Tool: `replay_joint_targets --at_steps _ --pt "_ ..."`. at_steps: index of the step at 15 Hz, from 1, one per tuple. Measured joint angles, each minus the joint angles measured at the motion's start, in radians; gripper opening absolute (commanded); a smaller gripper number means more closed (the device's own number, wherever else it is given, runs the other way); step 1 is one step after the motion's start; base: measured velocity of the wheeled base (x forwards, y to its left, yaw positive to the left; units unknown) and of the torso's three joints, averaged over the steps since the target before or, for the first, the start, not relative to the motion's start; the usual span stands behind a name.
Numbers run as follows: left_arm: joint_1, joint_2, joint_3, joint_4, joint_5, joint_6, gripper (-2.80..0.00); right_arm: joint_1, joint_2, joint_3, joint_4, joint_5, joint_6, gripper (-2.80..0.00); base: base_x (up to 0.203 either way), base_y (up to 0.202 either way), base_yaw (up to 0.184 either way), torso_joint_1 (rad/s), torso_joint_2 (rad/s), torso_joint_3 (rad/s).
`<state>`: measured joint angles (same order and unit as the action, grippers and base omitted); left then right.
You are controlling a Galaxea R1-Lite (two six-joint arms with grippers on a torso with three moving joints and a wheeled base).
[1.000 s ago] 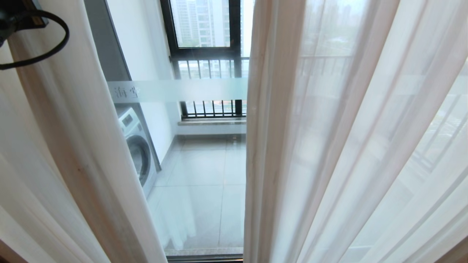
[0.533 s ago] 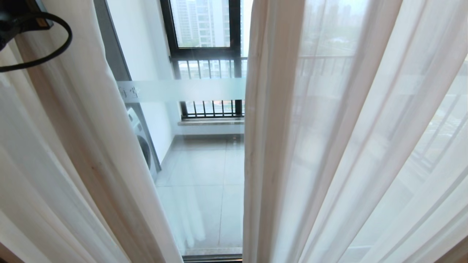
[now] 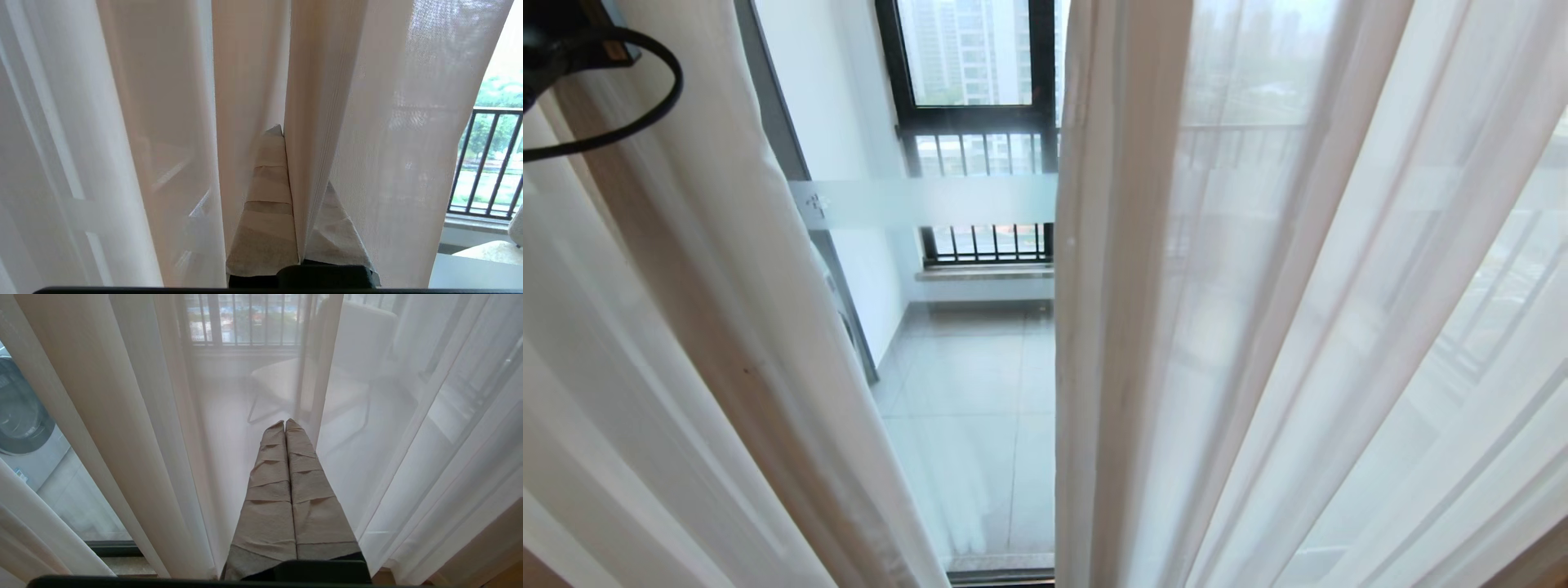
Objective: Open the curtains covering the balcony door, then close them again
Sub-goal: Pull the inner curtains open on both sides
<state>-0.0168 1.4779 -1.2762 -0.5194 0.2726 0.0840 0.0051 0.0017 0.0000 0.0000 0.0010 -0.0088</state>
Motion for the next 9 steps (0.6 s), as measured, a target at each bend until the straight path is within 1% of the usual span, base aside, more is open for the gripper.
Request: replay_joint_targets --at_steps 2,7,9 --pt "-0.001 0.0 0.001 0.004 0.0 0.001 -2.8 0.0 0.0 0.0 0.001 -0.001 0.001 -2.8 0.001 0.13 -0.008 -0.001 0.0 0.002" --pt "0.001 -0.002 0.0 0.001 0.009 0.001 -2.8 0.001 0.0 0.0 0.001 0.001 0.001 -2.8 0.0 0.19 0.002 0.003 0.0 -0.001" --pt "0.017 -0.003 0.0 -0.001 0.009 0.001 -2.8 0.001 0.0 0.0 0.001 -0.001 0.001 -2.8 0.0 0.188 0.002 0.002 0.0 0.003"
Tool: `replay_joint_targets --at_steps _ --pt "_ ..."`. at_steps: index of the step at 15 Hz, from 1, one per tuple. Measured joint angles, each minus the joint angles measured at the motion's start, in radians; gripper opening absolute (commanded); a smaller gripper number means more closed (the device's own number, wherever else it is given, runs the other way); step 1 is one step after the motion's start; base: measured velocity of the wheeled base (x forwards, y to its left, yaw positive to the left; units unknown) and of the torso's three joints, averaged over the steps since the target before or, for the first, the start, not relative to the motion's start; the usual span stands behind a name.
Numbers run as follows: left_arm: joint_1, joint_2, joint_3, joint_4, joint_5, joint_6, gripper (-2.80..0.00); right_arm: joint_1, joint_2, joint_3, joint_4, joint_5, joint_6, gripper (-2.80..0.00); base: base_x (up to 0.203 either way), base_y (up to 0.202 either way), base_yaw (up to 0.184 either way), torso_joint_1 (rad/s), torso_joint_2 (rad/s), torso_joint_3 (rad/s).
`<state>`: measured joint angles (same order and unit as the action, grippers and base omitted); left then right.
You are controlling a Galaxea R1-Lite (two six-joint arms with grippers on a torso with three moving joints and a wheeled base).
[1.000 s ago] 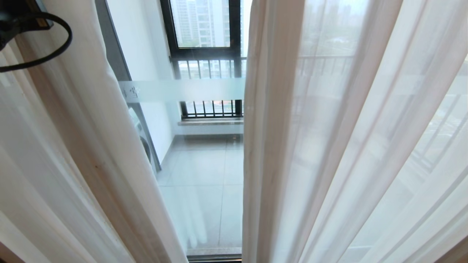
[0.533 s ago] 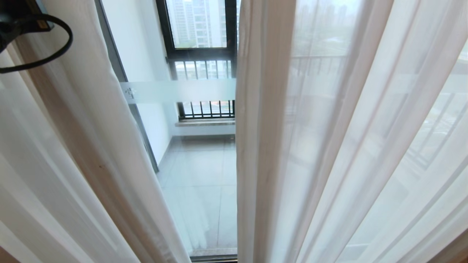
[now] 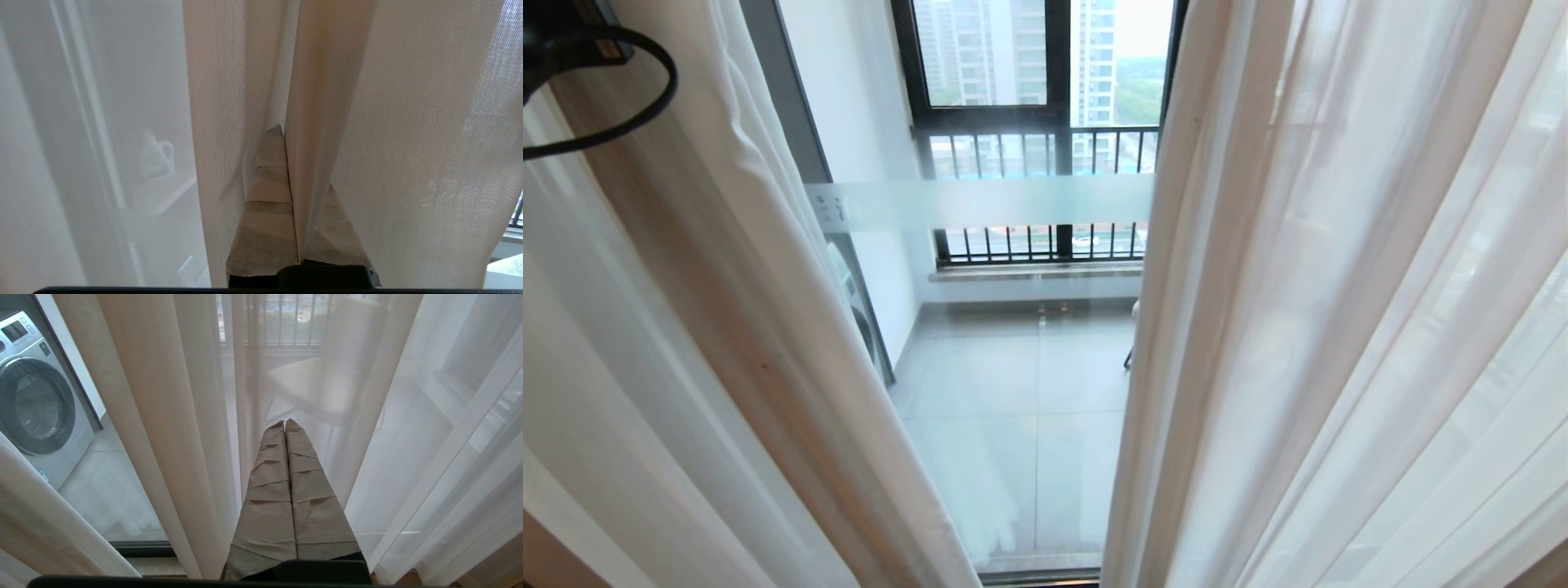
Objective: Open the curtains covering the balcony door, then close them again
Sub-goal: Pull the inner curtains open on both sides
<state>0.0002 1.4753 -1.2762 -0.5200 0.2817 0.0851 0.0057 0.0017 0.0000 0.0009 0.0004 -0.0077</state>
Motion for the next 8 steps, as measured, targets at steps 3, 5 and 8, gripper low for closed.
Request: replay_joint_targets --at_steps 3,5,8 --pt "0.023 -0.001 0.0 0.002 0.0 0.0 -2.8 -0.001 0.0 0.0 -0.001 0.0 0.0 -2.8 0.0 0.191 0.003 0.002 0.01 0.003" --pt "0.048 -0.003 0.0 0.003 -0.002 0.0 -2.8 -0.001 0.0 0.0 0.0 0.001 0.0 -2.8 0.0 0.19 0.001 0.005 0.0 0.003" --pt "0.091 -0.01 0.0 0.004 -0.003 0.0 -2.8 0.0 0.0 0.0 0.001 0.0 0.0 -2.8 0.0 0.191 0.001 0.007 0.0 0.003"
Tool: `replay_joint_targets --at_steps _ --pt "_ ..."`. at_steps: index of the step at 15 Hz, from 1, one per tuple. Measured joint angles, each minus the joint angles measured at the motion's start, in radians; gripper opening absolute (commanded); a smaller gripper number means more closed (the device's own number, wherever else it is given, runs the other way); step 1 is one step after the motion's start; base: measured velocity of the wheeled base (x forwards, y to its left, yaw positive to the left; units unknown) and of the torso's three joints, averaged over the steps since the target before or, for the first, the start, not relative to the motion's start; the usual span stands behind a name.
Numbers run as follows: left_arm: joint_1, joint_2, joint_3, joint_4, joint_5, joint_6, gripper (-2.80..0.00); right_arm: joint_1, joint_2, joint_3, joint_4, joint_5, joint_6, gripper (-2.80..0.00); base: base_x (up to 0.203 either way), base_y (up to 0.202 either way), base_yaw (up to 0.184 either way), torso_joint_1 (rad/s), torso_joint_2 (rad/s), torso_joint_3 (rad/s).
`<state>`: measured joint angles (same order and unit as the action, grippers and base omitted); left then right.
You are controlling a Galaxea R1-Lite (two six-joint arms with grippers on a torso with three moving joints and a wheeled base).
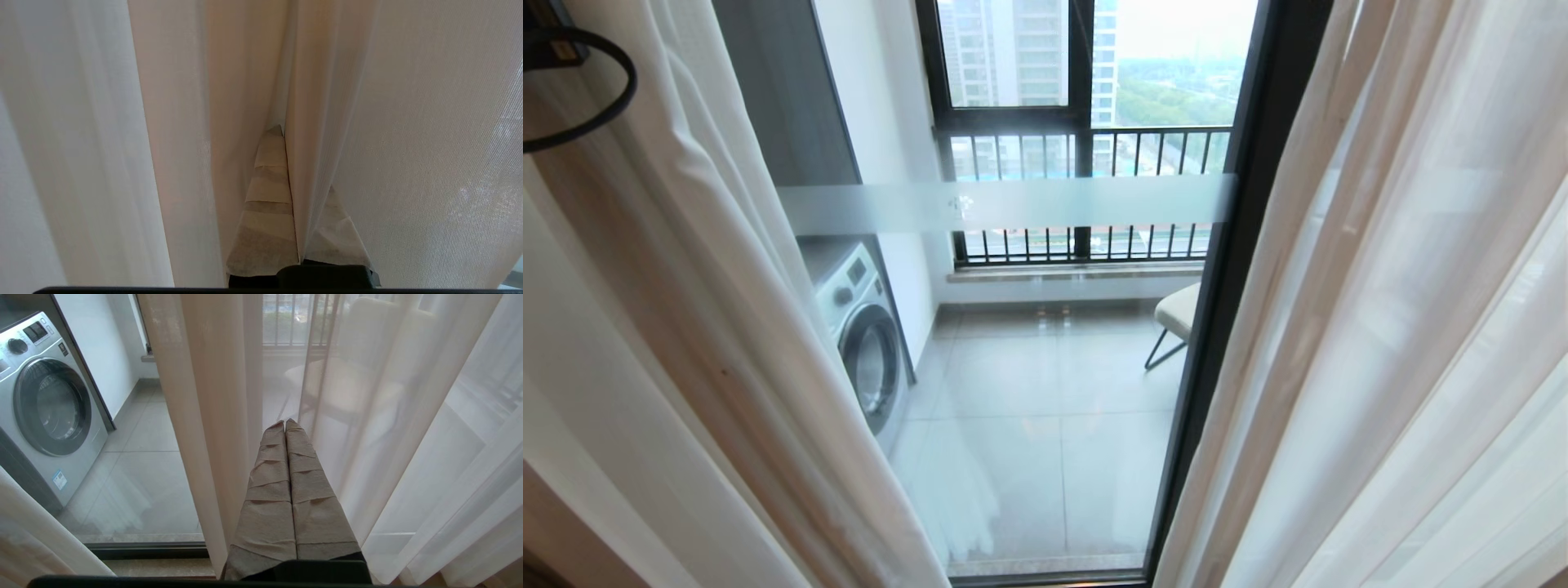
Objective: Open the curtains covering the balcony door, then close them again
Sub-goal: Pull the inner curtains open on both sides
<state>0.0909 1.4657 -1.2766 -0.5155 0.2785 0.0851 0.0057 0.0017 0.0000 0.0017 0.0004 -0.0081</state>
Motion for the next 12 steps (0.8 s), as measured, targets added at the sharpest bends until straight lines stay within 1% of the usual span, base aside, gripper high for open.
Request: replay_joint_targets --at_steps 4,8,12 --pt "0.074 -0.019 0.0 0.031 -0.005 0.0 -2.8 0.0 0.0 0.0 0.0 0.0 0.0 -2.8 0.0 0.19 0.0 0.001 0.0 0.001" --pt "0.143 -0.026 0.0 0.034 -0.01 -0.008 -2.8 0.0 0.0 0.0 -0.001 0.0 0.0 -2.8 0.0 0.189 0.002 0.003 0.0 0.002" --pt "0.172 -0.027 0.006 0.033 -0.01 -0.014 -2.8 0.0 0.0 0.0 -0.002 0.0 0.0 -2.8 0.0 0.192 0.001 0.003 0.0 0.003"
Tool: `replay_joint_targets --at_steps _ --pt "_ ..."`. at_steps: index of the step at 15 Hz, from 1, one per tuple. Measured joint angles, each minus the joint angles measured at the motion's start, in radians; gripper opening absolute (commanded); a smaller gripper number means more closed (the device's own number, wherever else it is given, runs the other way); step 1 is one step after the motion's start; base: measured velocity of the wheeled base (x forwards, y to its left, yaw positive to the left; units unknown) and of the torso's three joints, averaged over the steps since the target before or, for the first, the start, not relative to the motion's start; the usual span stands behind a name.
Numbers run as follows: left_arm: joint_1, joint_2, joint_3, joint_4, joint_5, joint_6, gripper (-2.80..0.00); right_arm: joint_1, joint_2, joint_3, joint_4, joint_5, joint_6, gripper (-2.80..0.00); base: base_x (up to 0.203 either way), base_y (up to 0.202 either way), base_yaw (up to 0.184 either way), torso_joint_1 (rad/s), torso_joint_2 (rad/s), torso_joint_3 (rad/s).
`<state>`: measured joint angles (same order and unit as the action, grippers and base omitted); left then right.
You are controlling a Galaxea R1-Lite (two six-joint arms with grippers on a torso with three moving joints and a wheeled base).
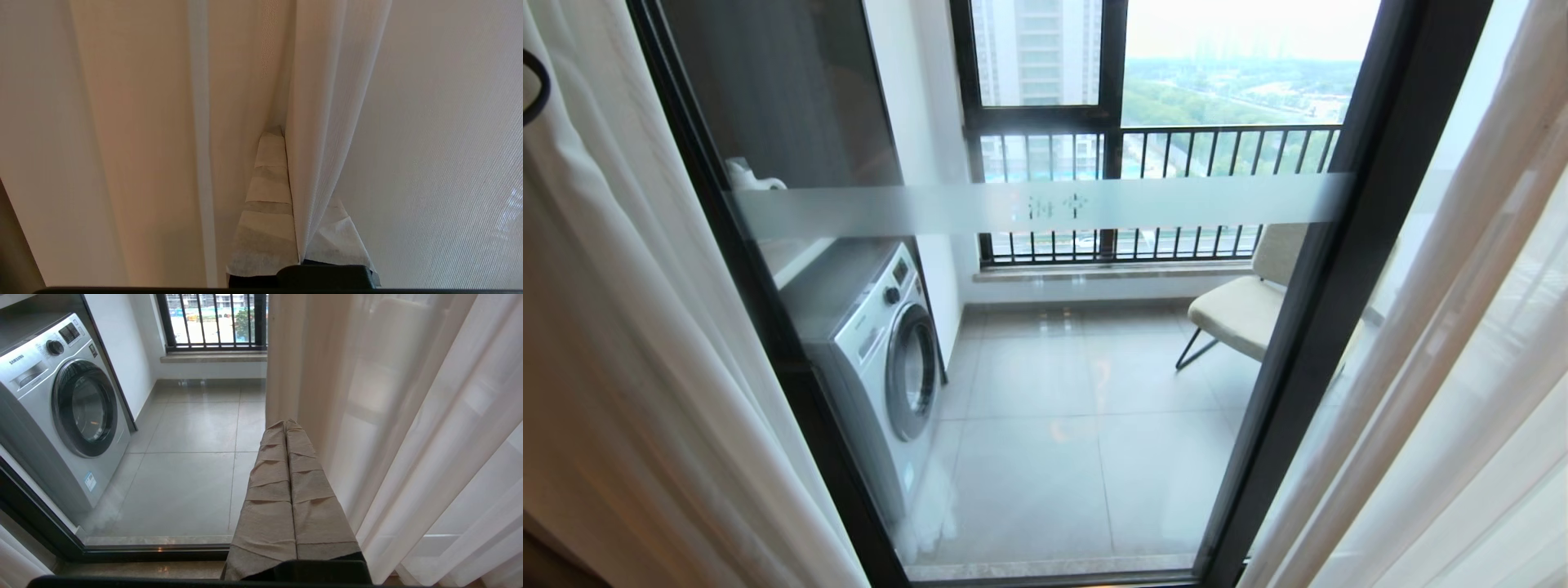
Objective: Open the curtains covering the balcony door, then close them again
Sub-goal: Pull the inner curtains open on both sides
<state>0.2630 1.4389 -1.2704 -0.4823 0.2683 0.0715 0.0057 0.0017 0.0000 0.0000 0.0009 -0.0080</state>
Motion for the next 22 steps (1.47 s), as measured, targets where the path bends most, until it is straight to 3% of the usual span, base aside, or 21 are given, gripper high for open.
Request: replay_joint_targets --at_steps 13,18,22 --pt "0.052 -0.025 0.042 0.0 0.003 0.0 -2.8 0.0 0.0 0.0 0.001 0.0 0.0 -2.8 0.0 0.187 0.001 0.002 0.0 0.002" --pt "0.087 -0.026 0.041 0.001 0.001 -0.003 -2.8 0.0 0.0 0.0 0.001 0.0 0.0 -2.8 0.0 0.016 0.001 0.0 0.0 0.0" --pt "0.158 -0.02 0.036 -0.001 -0.022 -0.071 -2.8 0.0 0.0 0.0 0.0 0.0 0.0 -2.8 0.0 0.0 0.0 0.0 0.0 0.0"
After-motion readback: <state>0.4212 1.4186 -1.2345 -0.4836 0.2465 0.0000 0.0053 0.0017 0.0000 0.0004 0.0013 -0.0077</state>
